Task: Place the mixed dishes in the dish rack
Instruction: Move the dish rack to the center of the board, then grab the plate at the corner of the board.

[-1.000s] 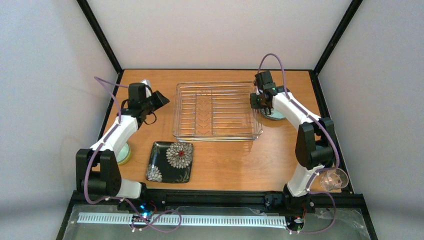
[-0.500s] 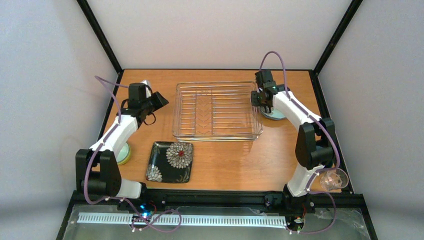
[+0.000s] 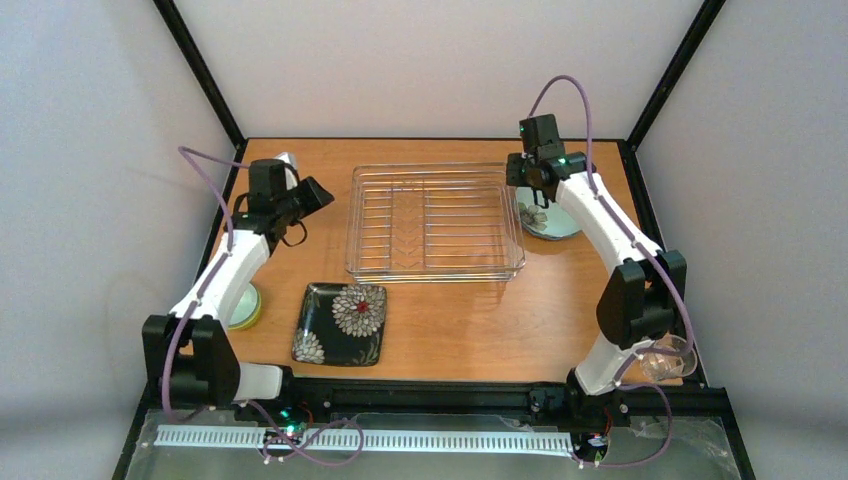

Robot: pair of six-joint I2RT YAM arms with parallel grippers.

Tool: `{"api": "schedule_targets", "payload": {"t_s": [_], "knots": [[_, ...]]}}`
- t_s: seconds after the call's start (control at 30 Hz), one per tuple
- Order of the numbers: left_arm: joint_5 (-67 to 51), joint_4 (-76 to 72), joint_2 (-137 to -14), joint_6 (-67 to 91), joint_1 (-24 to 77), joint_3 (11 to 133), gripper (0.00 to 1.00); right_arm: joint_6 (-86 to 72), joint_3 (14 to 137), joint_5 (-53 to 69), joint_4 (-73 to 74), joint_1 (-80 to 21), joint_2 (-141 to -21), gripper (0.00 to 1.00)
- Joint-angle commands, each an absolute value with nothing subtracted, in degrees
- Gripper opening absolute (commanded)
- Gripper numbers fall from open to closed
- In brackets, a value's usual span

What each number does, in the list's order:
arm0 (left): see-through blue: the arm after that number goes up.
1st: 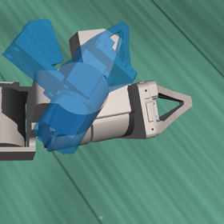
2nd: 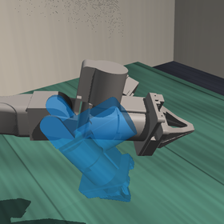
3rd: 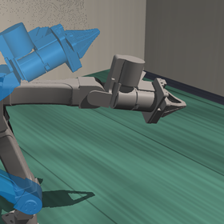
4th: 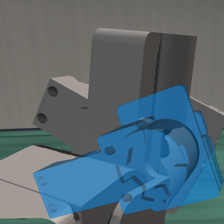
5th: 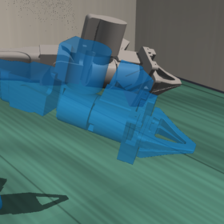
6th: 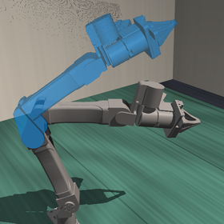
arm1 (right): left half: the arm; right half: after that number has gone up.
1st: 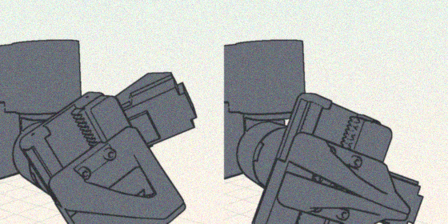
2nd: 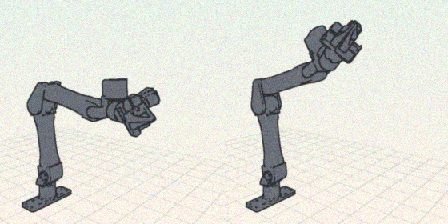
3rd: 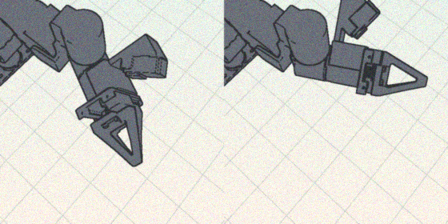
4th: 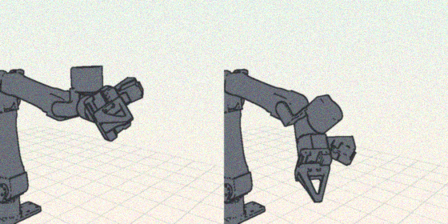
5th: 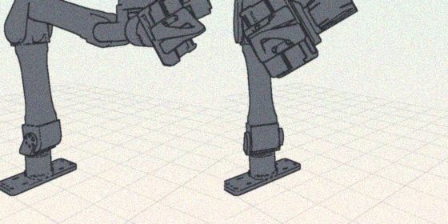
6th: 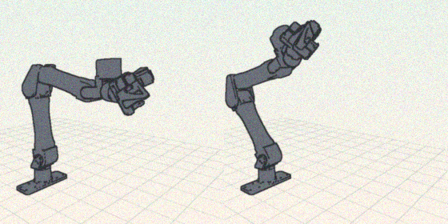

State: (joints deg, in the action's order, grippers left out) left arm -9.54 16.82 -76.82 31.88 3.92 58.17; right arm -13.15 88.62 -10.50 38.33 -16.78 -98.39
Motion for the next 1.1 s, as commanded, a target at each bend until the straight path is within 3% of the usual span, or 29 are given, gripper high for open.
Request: {"api": "schedule_targets", "payload": {"t_s": [0.0,0.3,0.6,1.07], "knots": [[-10.6,20.4,-74.1,31.0,4.2,60.7,1.0,-14.7,90.5,-9.8,41.0,-17.3,-94.8,0.7],[-15.0,23.4,-67.0,30.3,4.2,55.0,1.0,-17.4,81.3,-1.1,38.3,-19.2,-85.4,0.71],[-17.4,33.9,-56.8,32.6,4.2,48.0,1.0,-18.3,71.1,6.6,36.7,-29.4,-76.1,0.74],[-12.6,51.6,-39.5,41.3,4.2,45.6,1.0,-25.5,51.9,17.3,30.9,-40.6,-60.2,0.75]]}}
